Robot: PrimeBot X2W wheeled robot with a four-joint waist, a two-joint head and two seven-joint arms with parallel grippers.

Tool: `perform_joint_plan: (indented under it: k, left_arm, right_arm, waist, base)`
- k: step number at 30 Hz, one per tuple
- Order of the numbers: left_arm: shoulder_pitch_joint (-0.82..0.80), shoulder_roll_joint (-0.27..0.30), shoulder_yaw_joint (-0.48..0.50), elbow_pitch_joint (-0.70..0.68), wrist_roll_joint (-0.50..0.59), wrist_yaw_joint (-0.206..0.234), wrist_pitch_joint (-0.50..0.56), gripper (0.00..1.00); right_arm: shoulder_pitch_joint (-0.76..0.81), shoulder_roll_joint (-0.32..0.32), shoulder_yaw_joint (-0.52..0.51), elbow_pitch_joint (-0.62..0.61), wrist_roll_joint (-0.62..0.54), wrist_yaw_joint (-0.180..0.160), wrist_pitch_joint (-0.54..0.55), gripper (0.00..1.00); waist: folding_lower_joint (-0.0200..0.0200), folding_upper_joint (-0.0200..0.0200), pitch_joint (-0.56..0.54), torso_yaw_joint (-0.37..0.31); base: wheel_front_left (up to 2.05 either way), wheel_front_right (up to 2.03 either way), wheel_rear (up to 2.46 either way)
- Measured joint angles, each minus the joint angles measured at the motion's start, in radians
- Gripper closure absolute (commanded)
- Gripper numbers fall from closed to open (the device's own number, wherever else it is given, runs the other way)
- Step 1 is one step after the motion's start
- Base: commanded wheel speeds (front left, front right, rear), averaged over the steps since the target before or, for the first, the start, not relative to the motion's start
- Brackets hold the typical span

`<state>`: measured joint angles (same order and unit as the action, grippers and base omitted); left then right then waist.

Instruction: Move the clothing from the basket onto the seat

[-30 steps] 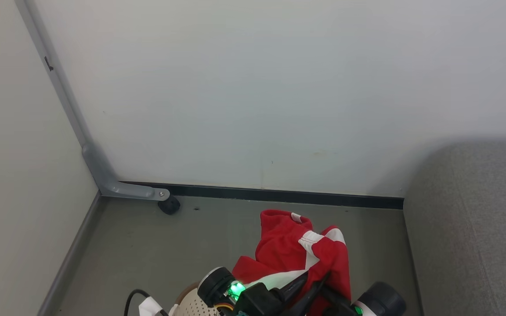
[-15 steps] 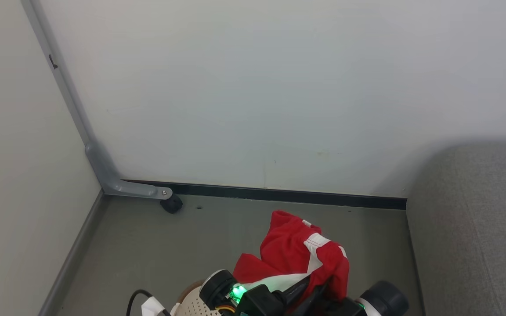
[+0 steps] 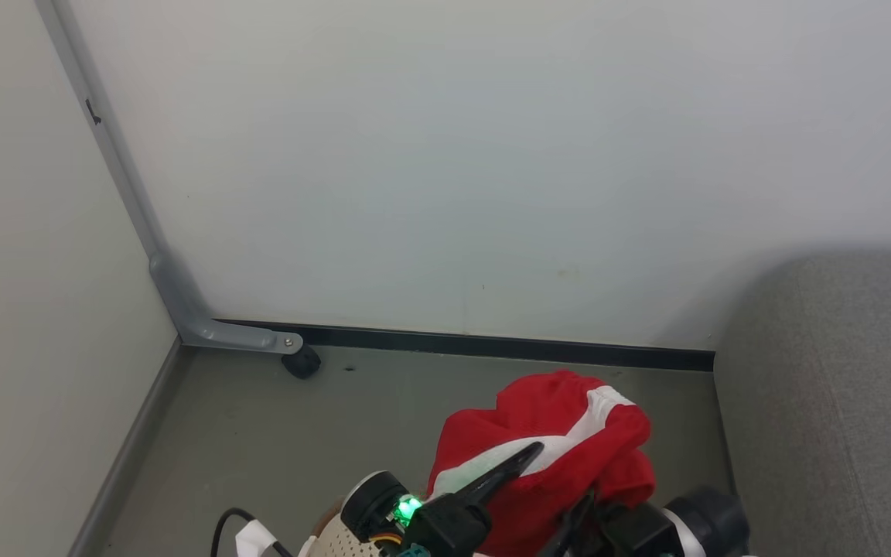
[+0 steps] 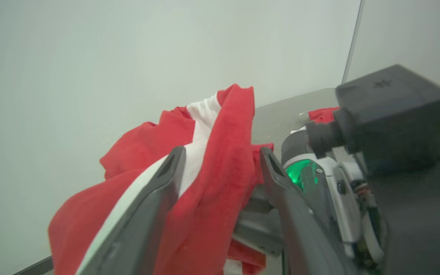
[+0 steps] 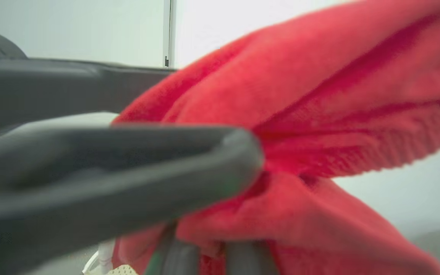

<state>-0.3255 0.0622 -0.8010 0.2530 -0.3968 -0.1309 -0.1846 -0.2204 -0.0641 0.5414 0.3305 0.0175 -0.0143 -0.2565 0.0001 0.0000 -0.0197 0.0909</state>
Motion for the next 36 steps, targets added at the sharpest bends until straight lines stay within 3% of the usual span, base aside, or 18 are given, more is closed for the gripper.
perform_joint_plan:
  k: [7,26,36]
  left_arm:
    - [0.002,0.022,0.054,0.010,-0.025,0.030,-0.013,0.00]
    - [0.056,0.129,0.269,0.173,-0.050,0.176,-0.053,0.00]
    - [0.119,0.129,0.330,0.195,-0.086,0.194,-0.060,0.00]
  right_arm:
    - [0.002,-0.024,-0.048,-0.017,0.003,-0.022,0.000,1.00]
    - [0.028,-0.113,-0.145,-0.137,0.010,-0.053,0.000,1.00]
    - [0.096,-0.150,-0.210,-0.196,0.019,-0.075,0.000,1.00]
  waist:
    - [0.0000,0.0000,-0.004,-0.002]
    - [0.0000,0.0000,0.010,-0.047]
    - [-0.0001,0.0000,0.018,-0.116]
  base:
    - [0.00,0.00,0.00]
    - [0.00,0.00,0.00]
    - [0.00,0.00,0.00]
